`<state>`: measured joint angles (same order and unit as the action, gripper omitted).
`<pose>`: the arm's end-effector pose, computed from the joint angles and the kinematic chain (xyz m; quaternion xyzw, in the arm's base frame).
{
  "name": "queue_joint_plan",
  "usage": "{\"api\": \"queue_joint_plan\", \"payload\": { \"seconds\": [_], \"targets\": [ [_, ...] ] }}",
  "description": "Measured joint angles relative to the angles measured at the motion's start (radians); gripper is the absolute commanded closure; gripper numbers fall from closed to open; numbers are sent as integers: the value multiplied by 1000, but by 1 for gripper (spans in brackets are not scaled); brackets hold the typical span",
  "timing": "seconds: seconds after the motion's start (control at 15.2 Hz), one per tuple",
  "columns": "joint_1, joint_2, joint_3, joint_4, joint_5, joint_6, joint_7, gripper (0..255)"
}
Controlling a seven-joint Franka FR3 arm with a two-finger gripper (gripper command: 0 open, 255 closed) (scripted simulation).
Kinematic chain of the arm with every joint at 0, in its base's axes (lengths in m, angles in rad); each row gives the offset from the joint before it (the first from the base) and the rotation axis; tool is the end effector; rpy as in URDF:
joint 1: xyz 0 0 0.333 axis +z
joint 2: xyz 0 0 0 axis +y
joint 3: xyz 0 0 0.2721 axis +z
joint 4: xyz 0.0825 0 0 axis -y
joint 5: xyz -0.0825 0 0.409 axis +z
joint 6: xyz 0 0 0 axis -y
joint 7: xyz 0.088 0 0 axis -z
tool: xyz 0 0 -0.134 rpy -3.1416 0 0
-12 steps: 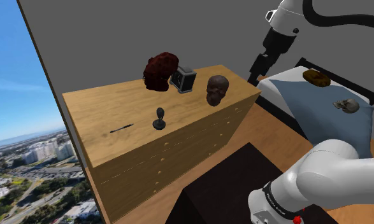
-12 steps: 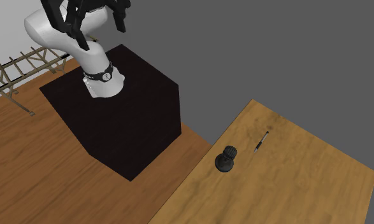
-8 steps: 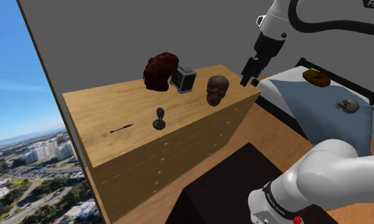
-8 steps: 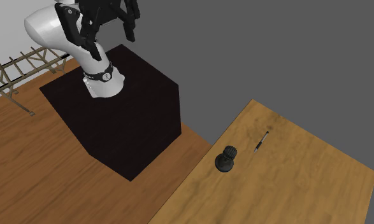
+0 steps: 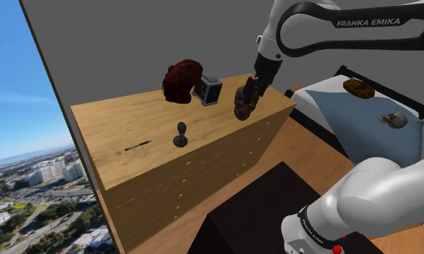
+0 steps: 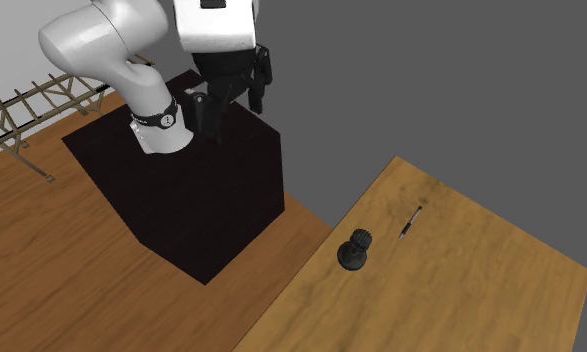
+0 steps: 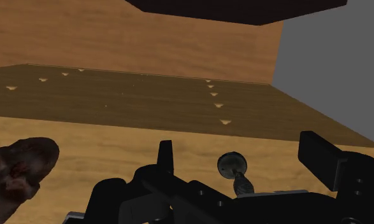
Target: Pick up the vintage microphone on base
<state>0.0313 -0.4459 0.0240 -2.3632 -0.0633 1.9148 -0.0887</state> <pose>0.4572 0.0190 0.4187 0.9961 0.0814 -0.0020 0.0349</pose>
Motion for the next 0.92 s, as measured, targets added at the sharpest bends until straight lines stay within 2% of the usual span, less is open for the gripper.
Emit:
{"api": "queue_joint_plan", "payload": {
  "seconds": [0.53,0.92],
  "targets": [
    [19,292,23,84,19,188,31,0],
    [35,507,40,196,27,276,53,0]
  ]
}}
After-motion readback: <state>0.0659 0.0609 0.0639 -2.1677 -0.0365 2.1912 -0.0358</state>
